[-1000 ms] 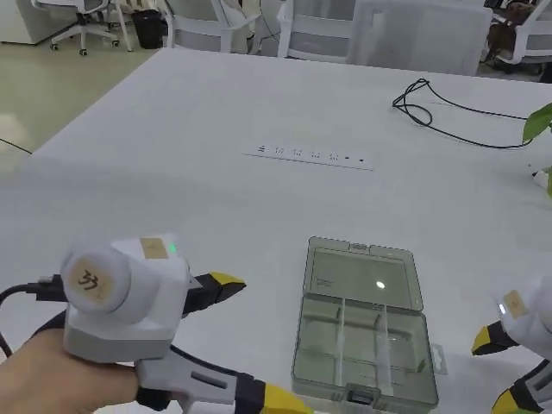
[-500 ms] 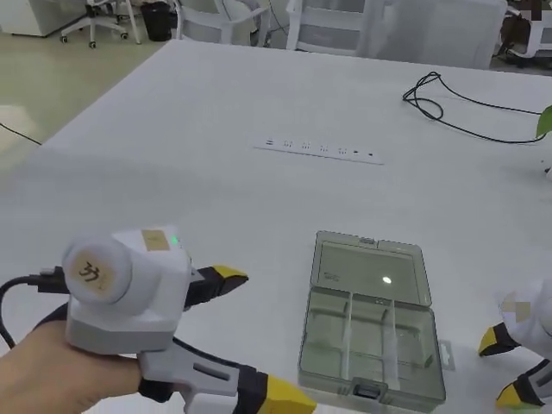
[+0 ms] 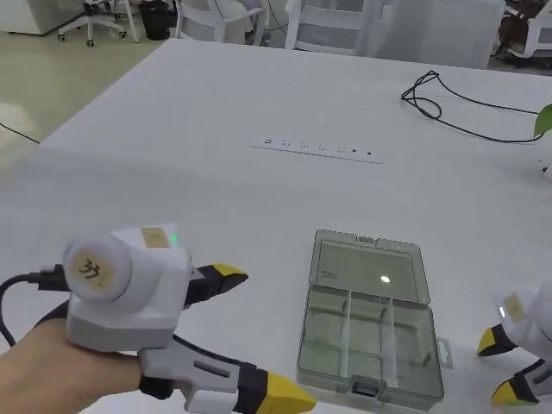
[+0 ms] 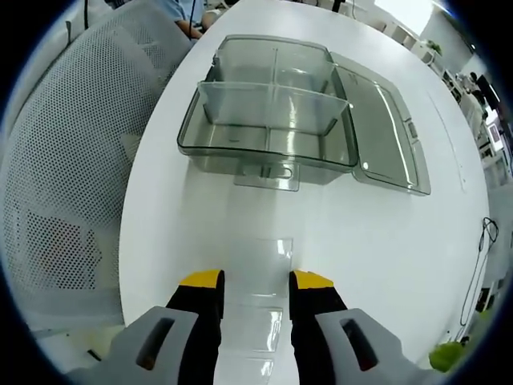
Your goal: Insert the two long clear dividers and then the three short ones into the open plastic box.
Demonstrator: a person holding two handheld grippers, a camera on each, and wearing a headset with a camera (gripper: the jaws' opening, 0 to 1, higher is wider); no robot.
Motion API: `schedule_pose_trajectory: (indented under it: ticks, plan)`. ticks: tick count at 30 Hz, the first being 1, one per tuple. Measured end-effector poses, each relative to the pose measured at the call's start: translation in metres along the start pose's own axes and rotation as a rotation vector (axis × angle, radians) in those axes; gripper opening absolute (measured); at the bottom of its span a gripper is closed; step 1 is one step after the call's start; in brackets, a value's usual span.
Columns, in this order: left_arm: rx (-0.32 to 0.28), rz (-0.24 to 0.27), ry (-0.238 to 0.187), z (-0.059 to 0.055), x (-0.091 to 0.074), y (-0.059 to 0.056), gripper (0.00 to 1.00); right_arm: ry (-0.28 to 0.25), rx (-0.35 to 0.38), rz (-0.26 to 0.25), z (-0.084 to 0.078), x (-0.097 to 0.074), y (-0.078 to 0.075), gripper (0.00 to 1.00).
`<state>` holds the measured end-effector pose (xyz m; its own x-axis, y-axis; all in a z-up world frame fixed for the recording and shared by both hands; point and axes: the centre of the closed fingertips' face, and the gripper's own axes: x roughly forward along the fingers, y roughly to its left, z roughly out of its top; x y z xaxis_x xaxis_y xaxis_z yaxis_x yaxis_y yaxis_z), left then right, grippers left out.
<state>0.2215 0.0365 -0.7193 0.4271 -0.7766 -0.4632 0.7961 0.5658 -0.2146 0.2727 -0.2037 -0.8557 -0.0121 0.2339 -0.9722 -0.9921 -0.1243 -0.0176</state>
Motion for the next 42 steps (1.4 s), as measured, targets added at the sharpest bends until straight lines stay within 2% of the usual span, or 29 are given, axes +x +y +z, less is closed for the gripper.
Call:
schedule_pose_trajectory:
  ticks: [5,10,19,25,28,29,31,35,39,42]
  plan:
    - [-0.005,-0.001,-0.004,0.002,0.0,0.0,1.0,0.0,0.003,-0.009,-0.001,-0.001,0.002,0.33]
    - [-0.005,-0.008,-0.004,0.004,0.002,-0.002,1.0,-0.017,0.02,-0.038,0.001,-0.01,0.0,0.33]
    - [-0.06,-0.038,-0.027,0.017,0.01,-0.007,0.96,-0.077,0.035,-0.122,0.021,-0.041,0.001,0.33]
    - [-0.15,-0.074,-0.042,0.027,0.019,-0.012,0.89,-0.099,0.024,-0.175,0.039,-0.062,0.002,0.33]
    - [-0.197,-0.101,-0.042,0.031,0.025,-0.017,0.86,-0.113,0.014,-0.192,0.049,-0.071,0.004,0.33]
    - [-0.233,-0.114,-0.039,0.034,0.028,-0.019,0.85,-0.118,0.011,-0.2,0.053,-0.075,0.005,0.33]
    - [-0.247,-0.135,-0.053,0.039,0.032,-0.023,0.82,-0.126,0.009,-0.21,0.058,-0.079,0.006,0.33]
    - [-0.316,-0.174,-0.065,0.049,0.042,-0.031,0.75,-0.143,0.008,-0.232,0.069,-0.089,0.009,0.33]
    - [-0.367,-0.211,-0.054,0.052,0.052,-0.038,0.68,-0.154,-0.004,-0.247,0.079,-0.095,0.014,0.33]
    - [-0.427,-0.243,-0.042,0.054,0.058,-0.047,0.62,-0.16,-0.018,-0.259,0.087,-0.102,0.017,0.33]
